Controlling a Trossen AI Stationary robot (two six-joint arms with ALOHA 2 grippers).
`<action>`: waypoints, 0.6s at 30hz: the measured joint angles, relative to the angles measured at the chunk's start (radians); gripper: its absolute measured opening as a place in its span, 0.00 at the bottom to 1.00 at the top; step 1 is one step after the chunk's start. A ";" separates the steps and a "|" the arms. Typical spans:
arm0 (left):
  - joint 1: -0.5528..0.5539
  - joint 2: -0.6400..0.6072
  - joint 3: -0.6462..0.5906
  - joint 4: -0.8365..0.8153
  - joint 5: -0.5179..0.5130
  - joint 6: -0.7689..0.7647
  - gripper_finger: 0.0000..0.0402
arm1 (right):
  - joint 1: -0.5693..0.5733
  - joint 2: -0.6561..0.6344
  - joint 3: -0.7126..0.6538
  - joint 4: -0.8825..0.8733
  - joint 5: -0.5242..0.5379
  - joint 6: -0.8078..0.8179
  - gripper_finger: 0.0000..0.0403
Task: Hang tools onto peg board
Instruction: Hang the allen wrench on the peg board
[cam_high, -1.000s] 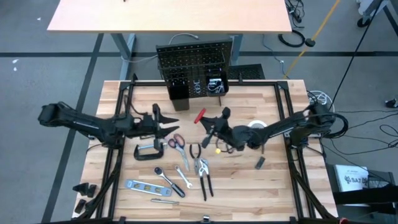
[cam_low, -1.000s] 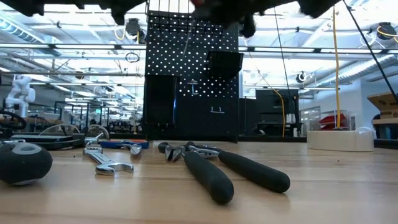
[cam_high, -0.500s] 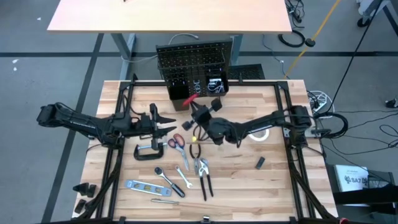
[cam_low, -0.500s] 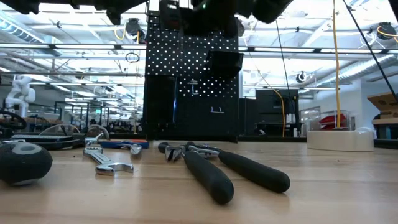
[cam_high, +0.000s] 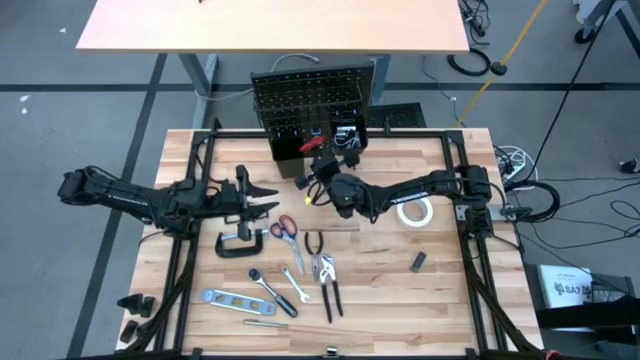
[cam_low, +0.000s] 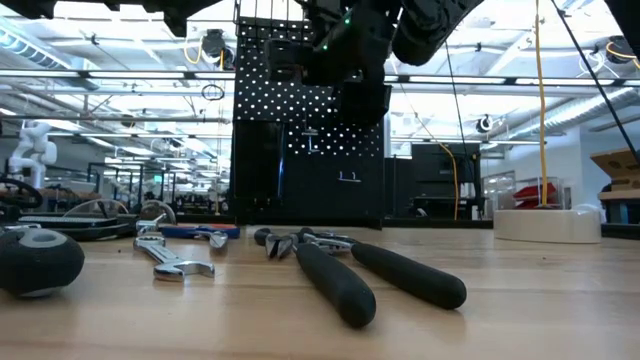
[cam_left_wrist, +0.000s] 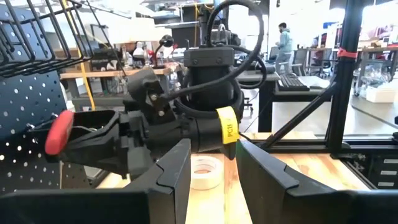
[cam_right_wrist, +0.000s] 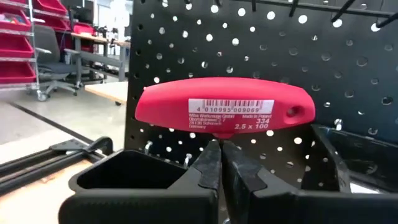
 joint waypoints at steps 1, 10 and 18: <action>0.000 0.000 0.000 0.000 0.000 0.000 0.31 | -0.003 0.000 0.000 0.004 0.000 -0.011 0.00; 0.000 0.000 0.000 0.002 0.000 0.000 0.31 | -0.036 0.000 0.000 0.015 -0.007 -0.034 0.00; 0.000 0.000 0.000 0.002 0.000 0.002 0.31 | -0.053 0.000 0.012 0.035 -0.033 -0.075 0.00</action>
